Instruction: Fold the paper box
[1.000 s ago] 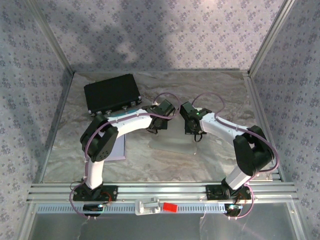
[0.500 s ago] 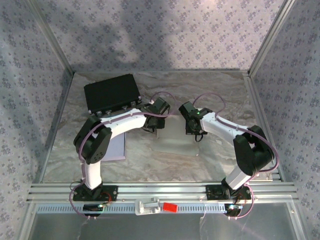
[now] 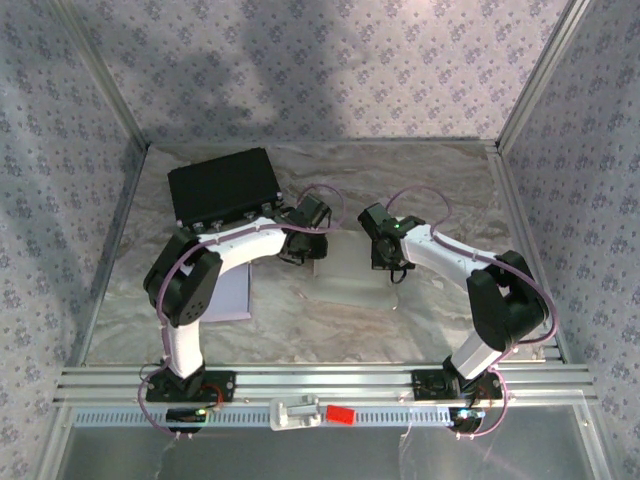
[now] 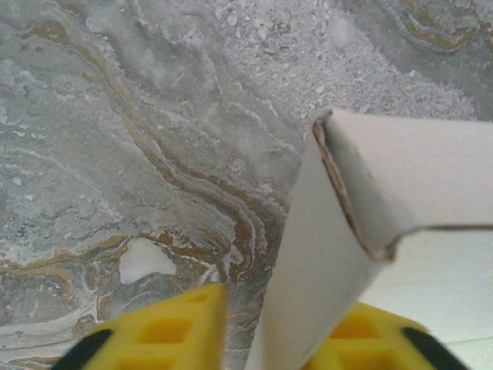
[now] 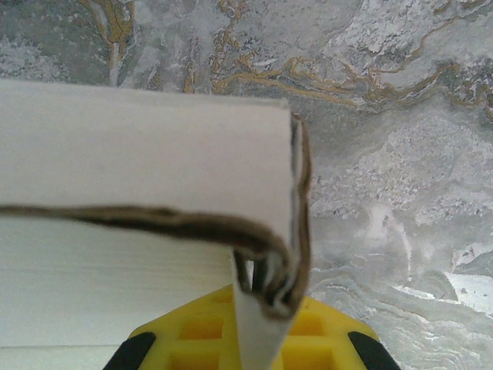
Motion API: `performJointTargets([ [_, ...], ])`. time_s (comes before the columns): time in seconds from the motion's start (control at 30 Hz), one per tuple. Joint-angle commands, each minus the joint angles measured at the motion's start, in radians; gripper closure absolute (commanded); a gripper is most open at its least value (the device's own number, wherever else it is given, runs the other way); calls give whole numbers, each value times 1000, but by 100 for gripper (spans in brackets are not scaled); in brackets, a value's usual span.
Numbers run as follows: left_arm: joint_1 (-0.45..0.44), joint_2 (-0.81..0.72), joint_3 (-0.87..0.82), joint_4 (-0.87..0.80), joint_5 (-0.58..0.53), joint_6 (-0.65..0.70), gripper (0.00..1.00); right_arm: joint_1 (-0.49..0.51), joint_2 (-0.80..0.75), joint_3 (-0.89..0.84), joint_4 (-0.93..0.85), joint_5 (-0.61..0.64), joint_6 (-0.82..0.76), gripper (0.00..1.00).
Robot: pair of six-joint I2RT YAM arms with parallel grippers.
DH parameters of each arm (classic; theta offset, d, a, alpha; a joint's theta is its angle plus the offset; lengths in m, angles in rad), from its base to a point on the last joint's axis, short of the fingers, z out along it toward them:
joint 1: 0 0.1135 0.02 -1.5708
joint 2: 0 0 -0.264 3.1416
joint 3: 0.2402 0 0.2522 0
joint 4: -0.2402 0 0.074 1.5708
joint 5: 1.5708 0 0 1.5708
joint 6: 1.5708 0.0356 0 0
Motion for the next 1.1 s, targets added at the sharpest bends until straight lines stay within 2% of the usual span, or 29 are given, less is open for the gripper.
performJointTargets([
  [0.0,-6,31,3,-60,-73,16,81,-8,4,3,-43,6,6,100],
  [0.1,-23,50,25,-105,-141,22,87,-9,9,3,-43,2,30,100],
  [0.17,-43,59,35,-137,-200,13,95,-9,12,5,-45,0,37,100],
  [0.27,-53,53,32,-139,-214,5,100,-8,20,13,-56,-2,47,100],
  [0.33,-52,44,48,-143,-199,9,93,-8,27,17,-63,-5,51,100],
  [0.4,-52,32,73,-151,-190,15,78,-10,34,22,-68,-12,58,100],
  [0.43,-52,28,84,-153,-183,18,75,-12,39,24,-72,-16,63,100],
  [0.57,-40,2,146,-181,-144,20,68,-31,58,33,-82,-55,90,100],
  [0.7,-25,-86,168,-174,-139,34,62,-63,72,38,-118,-101,150,100],
  [0.93,-16,-276,157,-79,-246,144,62,-170,54,-9,-137,-275,374,100],
  [1.07,16,-351,114,-30,-242,148,75,-201,27,-56,-106,-401,541,100],
])
